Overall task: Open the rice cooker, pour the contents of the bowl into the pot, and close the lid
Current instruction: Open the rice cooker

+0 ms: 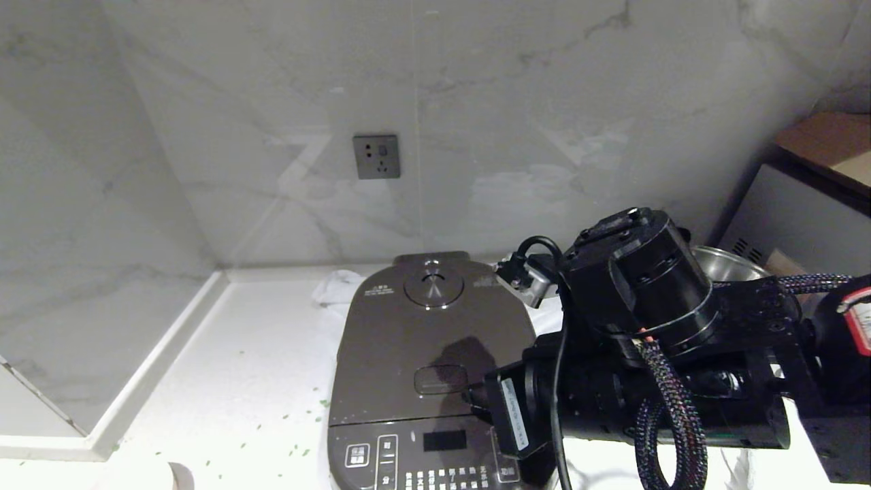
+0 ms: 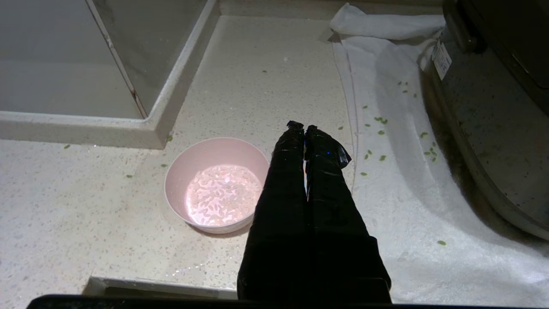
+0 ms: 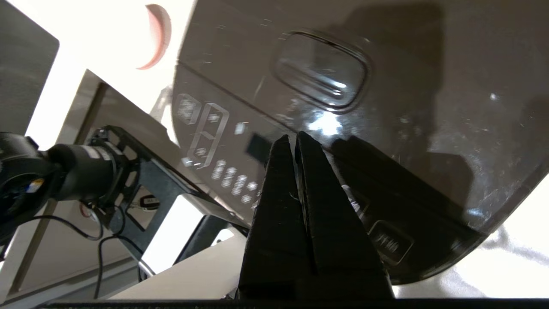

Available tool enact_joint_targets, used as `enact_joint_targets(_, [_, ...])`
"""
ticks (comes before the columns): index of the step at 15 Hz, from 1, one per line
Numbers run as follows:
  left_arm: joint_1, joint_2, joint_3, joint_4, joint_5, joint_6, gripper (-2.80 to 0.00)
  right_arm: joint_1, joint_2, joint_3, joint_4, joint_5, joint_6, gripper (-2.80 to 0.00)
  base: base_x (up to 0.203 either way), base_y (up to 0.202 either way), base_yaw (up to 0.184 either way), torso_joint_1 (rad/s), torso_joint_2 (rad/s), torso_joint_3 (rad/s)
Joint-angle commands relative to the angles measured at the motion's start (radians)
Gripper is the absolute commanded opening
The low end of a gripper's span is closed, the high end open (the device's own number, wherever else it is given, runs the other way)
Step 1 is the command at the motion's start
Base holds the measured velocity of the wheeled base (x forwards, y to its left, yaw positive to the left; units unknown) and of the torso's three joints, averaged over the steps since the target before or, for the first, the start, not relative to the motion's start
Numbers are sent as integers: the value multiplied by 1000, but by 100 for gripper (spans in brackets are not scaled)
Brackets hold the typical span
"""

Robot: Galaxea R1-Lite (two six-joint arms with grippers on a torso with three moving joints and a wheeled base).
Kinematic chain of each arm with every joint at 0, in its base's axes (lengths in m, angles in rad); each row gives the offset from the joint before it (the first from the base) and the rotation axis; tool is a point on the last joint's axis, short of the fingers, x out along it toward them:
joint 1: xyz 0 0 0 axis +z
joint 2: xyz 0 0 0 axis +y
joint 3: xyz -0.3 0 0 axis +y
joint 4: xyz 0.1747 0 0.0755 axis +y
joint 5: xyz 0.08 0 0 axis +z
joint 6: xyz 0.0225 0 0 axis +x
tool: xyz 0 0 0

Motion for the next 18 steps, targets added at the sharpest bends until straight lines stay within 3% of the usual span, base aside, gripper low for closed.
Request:
enact_joint_targets(1, [-1,-2,-1,1,1,-1,-280,-16,44,20,-27,28,-1,-280,0,0,0,0,0,0])
enact_joint_targets(4, [-1,-2,1,1,1,-1,-280,-74,84,36,-153,53,-24,-280,0,0,0,0,0,0])
enact_joint_targets(14, [0,-2,0,1,1,-1,-280,-92,132,10,-169,114,-26,-280,0,0,0,0,0,0])
enact_joint_targets(18, [0,-2,0,1,1,-1,-280,-95,187,-7,-264,144,-25,-280,0,0,0,0,0,0])
